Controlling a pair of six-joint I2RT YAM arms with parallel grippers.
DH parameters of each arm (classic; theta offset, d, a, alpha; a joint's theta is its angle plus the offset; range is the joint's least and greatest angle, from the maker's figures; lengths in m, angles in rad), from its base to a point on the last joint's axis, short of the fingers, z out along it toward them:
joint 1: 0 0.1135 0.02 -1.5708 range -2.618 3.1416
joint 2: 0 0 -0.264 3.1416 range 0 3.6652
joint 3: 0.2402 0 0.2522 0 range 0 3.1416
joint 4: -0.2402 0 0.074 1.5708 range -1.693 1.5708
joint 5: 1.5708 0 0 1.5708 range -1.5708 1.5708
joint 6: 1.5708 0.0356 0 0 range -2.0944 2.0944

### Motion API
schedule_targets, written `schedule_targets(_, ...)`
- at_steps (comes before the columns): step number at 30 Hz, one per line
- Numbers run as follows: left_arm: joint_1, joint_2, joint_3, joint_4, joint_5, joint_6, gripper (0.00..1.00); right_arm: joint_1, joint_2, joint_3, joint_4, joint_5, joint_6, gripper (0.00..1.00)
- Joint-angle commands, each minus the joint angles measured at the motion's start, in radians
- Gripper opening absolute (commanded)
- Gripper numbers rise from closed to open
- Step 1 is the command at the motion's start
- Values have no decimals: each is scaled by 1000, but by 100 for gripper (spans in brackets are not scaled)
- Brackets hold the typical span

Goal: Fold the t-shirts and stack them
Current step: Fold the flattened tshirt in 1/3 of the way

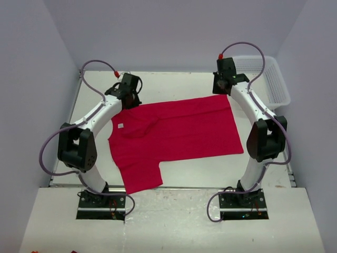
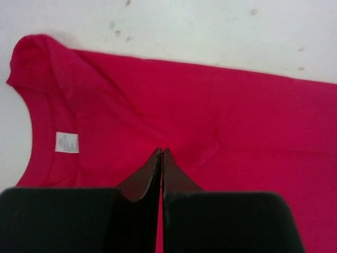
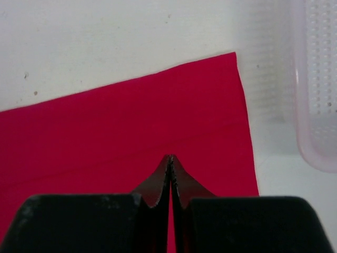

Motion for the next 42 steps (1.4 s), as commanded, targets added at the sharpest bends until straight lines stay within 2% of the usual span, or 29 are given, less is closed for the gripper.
schedule_targets(1, 79, 17, -4, -30, 45, -16, 0, 33, -64, -22, 30, -21, 4, 0)
schedule_targets(9, 194, 131, 33, -63, 52, 36, 0, 69, -120, -69, 45, -33, 21, 0)
schedule_targets(19, 210, 157, 10, -70, 52, 42, 0, 69, -136, -95, 65, -59, 18, 0)
schedule_targets(25, 224, 128, -60, -39, 94, 53, 3, 70, -141, -96, 59, -86, 24, 0)
schedule_targets(28, 228, 131, -80, -33, 81, 54, 1, 84, -124, -83, 49, -114, 26, 0)
schedule_targets(35, 282, 182, -62, -10, 122, 63, 0, 129, -106, -68, 41, -108, 24, 0)
schedule_targets(42, 311, 278, 13, -54, 137, 67, 0, 133, -118, -69, 44, -99, 29, 0)
